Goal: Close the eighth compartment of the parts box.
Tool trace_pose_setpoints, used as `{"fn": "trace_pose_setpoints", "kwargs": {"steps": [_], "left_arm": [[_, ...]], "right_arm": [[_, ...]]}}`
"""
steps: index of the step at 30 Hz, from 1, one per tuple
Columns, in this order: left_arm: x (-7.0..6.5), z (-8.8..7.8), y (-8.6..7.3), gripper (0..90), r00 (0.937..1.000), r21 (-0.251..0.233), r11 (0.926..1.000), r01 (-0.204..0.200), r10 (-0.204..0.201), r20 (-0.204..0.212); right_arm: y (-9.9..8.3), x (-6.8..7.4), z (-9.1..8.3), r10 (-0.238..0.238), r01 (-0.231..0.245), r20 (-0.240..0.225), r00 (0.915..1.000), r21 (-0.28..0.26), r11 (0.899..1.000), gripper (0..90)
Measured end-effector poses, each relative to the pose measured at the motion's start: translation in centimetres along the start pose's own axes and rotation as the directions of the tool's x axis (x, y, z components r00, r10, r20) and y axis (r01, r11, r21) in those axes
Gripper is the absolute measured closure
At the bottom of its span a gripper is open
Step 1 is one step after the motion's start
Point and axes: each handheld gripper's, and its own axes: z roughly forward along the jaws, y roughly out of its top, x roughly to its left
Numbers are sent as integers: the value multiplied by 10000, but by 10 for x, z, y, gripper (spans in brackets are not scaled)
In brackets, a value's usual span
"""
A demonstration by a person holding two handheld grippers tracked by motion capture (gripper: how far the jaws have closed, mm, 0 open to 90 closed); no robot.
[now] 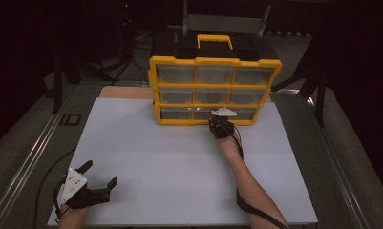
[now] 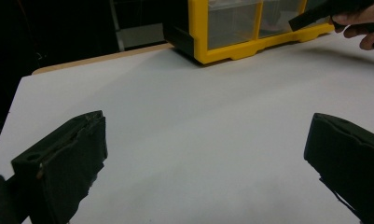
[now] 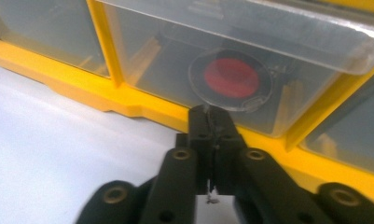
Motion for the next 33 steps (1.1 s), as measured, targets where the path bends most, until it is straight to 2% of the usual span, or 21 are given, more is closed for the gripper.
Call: {"fn": "trace_pose_setpoints", "kwargs": {"steps": [7,11,13,17,20,25,26,32,33], "left_arm": [[0,0,0,4,10000,-4,10000,11,-11,-2],[0,0,0,4,10000,-12,10000,18,-18,2],[0,-1,0,4,10000,-19,10000,30,-30,-1],[1,0,0,4,10000,-21,10000,57,-57,9],[1,0,0,4,10000,-7,10000,73,-73,8],[0,1,1,4,10000,-13,10000,88,-88,-4],[1,1,1,4,10000,-2,10000,85,-85,2],[1,1,1,4,9999,-5,9999,128,-128,-32],[1,1,1,4,9999,-10,9999,129,-129,-38]], "right_arm": [[-2,2,-6,317,-317,-408,9987,12,9995,638],[-1,6,-9,294,-287,-661,9974,118,9995,506],[-1,7,-10,325,-317,-673,9972,132,9994,479],[-1,8,-11,392,-380,-689,9969,189,9991,360],[0,8,-12,427,-406,-667,9969,334,9986,272],[-1,8,-10,498,-433,-931,9944,708,9966,94],[-1,7,-11,473,-386,-1142,9923,773,9963,87],[-2,5,-14,705,-608,-1218,9901,814,9948,76],[-3,5,-16,717,-635,-1228,9898,691,9956,76]]}}
